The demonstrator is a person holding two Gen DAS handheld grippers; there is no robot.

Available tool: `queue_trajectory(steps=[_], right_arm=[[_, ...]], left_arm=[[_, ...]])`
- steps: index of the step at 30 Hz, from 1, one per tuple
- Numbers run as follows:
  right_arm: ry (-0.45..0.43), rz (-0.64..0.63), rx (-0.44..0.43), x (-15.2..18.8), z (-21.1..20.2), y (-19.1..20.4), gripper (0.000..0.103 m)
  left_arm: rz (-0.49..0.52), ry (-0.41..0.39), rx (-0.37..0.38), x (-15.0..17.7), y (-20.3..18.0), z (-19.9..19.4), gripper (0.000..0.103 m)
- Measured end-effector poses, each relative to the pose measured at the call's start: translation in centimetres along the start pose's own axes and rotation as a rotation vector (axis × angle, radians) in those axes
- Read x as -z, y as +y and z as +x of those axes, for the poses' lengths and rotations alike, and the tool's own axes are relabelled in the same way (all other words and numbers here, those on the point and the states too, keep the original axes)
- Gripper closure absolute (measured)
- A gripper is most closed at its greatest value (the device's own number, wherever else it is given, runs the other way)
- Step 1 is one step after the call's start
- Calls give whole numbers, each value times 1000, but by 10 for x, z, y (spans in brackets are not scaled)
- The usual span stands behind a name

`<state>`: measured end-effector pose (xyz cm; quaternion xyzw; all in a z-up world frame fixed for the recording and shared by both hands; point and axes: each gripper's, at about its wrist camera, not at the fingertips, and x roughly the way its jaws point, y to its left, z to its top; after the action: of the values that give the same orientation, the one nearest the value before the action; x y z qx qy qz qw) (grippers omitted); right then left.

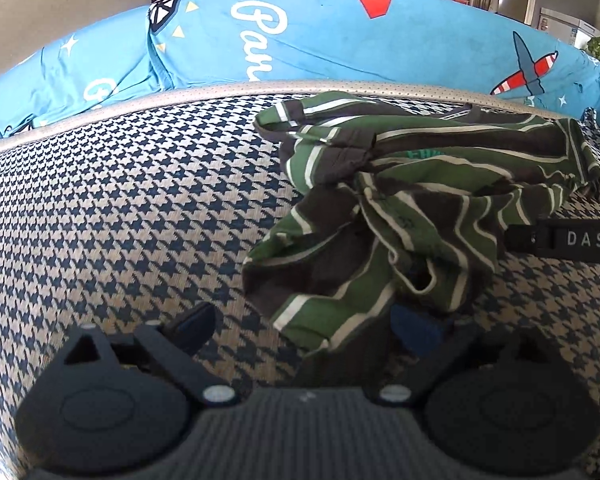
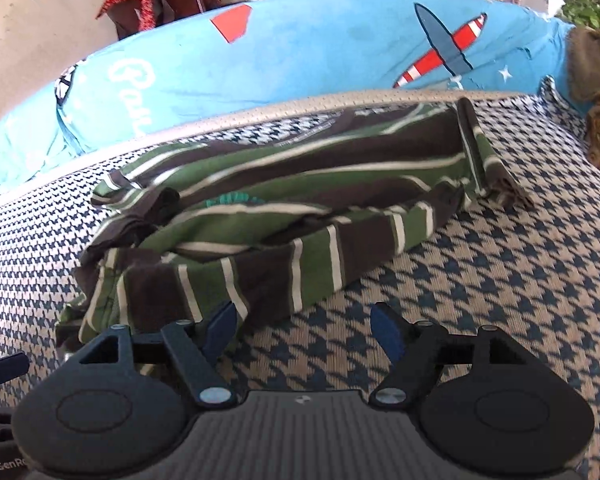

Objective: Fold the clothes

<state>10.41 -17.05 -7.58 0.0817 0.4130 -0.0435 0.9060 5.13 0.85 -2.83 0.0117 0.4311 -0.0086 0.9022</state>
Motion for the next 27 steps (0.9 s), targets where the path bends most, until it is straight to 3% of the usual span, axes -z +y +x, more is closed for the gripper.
queue_trajectory(steps=[11,27], right_arm=[[1,-13,70,0,-14,-6,28],[22,22,90,1,-17,-20,28]], left_arm=[[14,-4,8,1,-9,-1,5],[49,25,58,4,-26,3,5]])
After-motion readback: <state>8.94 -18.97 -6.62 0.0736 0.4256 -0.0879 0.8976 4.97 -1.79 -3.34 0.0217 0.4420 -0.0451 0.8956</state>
